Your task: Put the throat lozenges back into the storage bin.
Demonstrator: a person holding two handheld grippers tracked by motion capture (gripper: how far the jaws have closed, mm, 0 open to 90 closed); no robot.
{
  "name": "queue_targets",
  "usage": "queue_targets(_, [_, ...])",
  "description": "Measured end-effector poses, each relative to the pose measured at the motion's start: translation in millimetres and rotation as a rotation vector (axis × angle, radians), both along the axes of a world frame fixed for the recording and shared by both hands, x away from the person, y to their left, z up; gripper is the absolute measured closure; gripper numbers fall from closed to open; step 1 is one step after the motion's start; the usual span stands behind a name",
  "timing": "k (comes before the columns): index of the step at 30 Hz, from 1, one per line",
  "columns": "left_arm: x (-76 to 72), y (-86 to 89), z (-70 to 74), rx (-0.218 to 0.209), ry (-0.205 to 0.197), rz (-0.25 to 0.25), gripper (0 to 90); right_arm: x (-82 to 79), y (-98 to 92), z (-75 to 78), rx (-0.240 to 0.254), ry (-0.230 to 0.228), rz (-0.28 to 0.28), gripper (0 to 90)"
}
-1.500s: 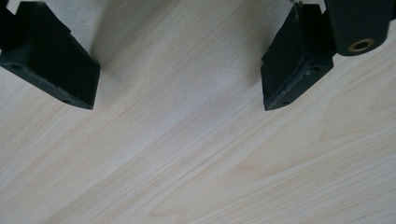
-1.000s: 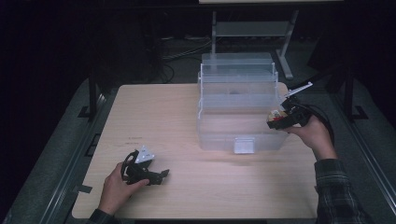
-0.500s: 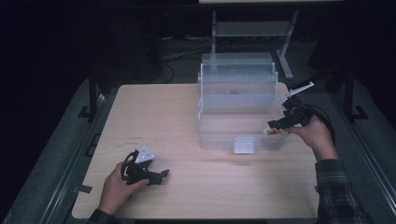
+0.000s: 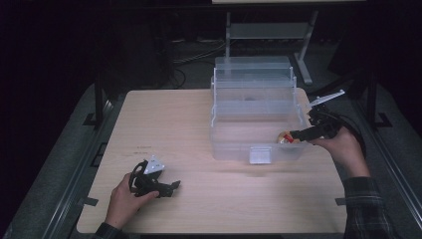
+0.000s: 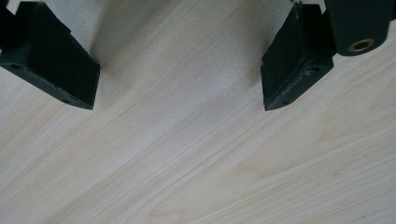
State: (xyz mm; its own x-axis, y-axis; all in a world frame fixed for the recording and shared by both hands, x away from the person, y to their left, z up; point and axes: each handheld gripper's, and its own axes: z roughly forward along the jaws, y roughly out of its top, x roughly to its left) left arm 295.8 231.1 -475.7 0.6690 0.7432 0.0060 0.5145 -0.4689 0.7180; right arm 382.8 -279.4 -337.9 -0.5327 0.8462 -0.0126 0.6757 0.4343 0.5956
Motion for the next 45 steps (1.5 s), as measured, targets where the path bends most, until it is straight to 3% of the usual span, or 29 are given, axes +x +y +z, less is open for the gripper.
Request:
queue_targets(4, [0.0,0.0,0.0,0.000,0.000,0.000,10.9,-6.8,-2.6,-2.1,0.003,-0.002,-0.009,2.5])
queue_targets(24, [-0.2,-0.4,-0.4,-0.007,-0.001,0.005,11.0,-50.5,-12.2,-38.4,0.025,-0.025,-0.038,2.3])
queue_targets(30, [-0.2,-0.4,-0.4,-0.007,-0.001,0.004,11.0,-64.2,-13.7,-55.4,0.028,-0.053,-0.046,2.4])
queue_targets(45, [-0.1,-0.3,-0.4,-0.007,-0.002,0.003,11.0,-95.5,-11.8,-106.2,0.069,-0.072,-0.086,2.4])
